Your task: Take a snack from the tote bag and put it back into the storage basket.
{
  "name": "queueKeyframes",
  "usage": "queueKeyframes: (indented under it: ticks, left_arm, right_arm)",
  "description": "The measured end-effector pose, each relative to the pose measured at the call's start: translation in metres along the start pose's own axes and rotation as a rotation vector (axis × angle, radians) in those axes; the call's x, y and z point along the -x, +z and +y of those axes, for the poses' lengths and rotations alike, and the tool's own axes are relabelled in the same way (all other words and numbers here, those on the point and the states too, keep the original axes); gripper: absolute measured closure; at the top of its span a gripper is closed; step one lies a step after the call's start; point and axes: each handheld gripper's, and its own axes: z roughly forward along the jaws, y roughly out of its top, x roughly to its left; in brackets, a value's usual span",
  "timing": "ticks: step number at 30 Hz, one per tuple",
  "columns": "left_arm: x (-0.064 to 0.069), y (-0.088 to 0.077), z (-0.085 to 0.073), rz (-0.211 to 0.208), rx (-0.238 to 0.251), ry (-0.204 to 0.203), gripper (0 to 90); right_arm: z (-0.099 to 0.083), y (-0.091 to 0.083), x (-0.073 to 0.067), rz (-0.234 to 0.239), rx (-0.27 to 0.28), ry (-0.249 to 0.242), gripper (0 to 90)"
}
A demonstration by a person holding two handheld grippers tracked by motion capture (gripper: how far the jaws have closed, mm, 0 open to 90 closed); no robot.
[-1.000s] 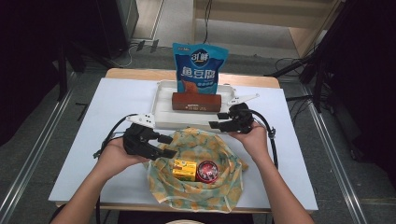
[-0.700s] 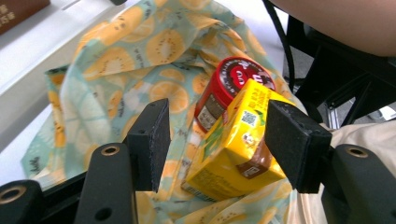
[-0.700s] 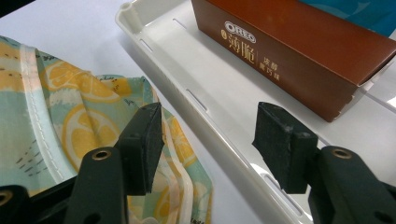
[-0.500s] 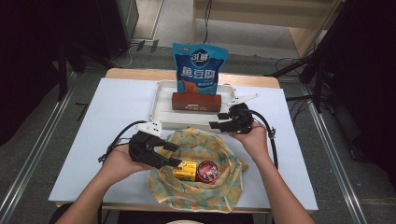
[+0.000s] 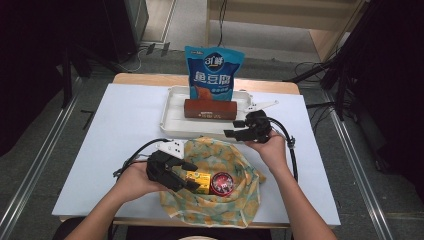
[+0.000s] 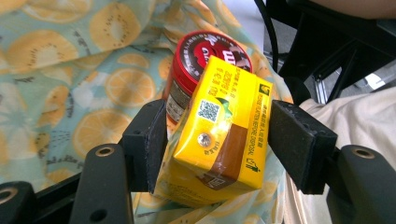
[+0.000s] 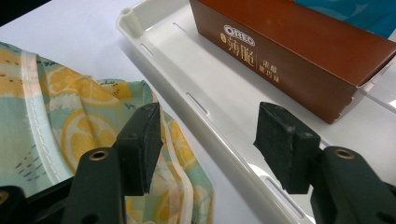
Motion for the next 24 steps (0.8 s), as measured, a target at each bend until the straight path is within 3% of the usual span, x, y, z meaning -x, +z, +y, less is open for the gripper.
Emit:
queueKeyframes:
  ticks: [4,6,11,16,24]
  left_arm:
    - [0.000,0.008,-0.003,-0.001,-0.018,0.024,38.6]
    - [-0.002,0.012,-0.004,-0.008,-0.033,0.017,38.6]
    - [-0.007,0.012,-0.006,-0.025,-0.022,-0.009,39.7]
    - [-0.007,0.011,-0.005,-0.014,-0.019,0.015,45.1]
    - [-0.008,0.009,-0.004,-0.002,-0.015,0.013,48.6]
  right_arm:
    - [0.000,0.000,0.000,-0.004,0.000,-0.002,41.7]
    - [0.000,0.000,0.000,-0.004,0.000,-0.002,41.7]
    - [0.000,0.000,0.000,-0.006,-0.002,0.000,41.7]
    - [0.000,0.001,-0.001,-0.005,-0.003,0.000,41.7]
    - [0.000,0.002,-0.001,0.004,0.003,0.005,41.7]
